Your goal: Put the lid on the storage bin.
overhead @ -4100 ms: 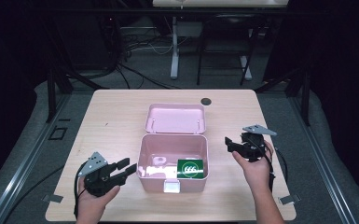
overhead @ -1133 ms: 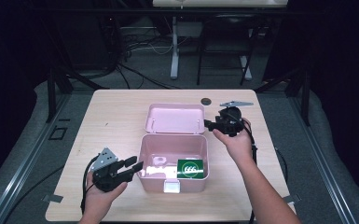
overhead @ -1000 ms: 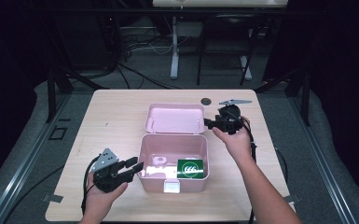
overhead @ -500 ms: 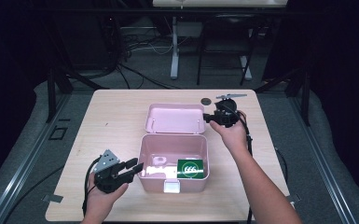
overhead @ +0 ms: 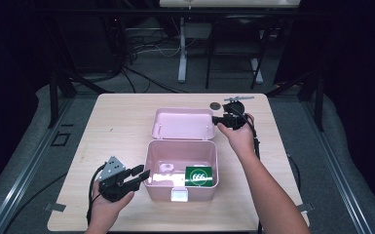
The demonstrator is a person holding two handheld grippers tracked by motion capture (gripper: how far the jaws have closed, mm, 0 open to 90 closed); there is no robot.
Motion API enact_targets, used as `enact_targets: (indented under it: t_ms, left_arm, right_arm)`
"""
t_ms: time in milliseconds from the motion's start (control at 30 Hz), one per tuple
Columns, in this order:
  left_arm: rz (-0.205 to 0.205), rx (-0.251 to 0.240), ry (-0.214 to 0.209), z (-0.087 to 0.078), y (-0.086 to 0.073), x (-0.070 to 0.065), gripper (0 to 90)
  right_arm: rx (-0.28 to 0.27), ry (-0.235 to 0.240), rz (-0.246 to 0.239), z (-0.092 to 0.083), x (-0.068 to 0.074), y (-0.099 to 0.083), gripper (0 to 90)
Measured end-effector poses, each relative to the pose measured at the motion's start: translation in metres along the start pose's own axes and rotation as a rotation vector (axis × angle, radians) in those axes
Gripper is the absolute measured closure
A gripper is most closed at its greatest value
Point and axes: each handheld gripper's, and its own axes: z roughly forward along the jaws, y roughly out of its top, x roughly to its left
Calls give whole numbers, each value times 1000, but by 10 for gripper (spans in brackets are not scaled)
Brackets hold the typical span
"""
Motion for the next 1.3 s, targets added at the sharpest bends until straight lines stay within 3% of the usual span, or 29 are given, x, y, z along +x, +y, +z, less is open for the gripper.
enact_targets:
  t_ms: [267, 900, 1067, 1300]
  left_arm:
    - [-2, -1, -2, 0, 0, 0, 657]
    - [-6, -6, -5, 1, -1, 1, 655]
    - [-6, -1, -5, 0, -1, 1, 655]
    - [-10, -7, -9, 1, -1, 1, 655]
  right_arm:
    - [26, 6, 54, 8, -4, 0, 519]
    - [71, 12, 101, 28, -1, -2, 667]
    - [84, 21, 142, 33, -1, -2, 711]
    - [99, 20, 161, 38, 3, -2, 767]
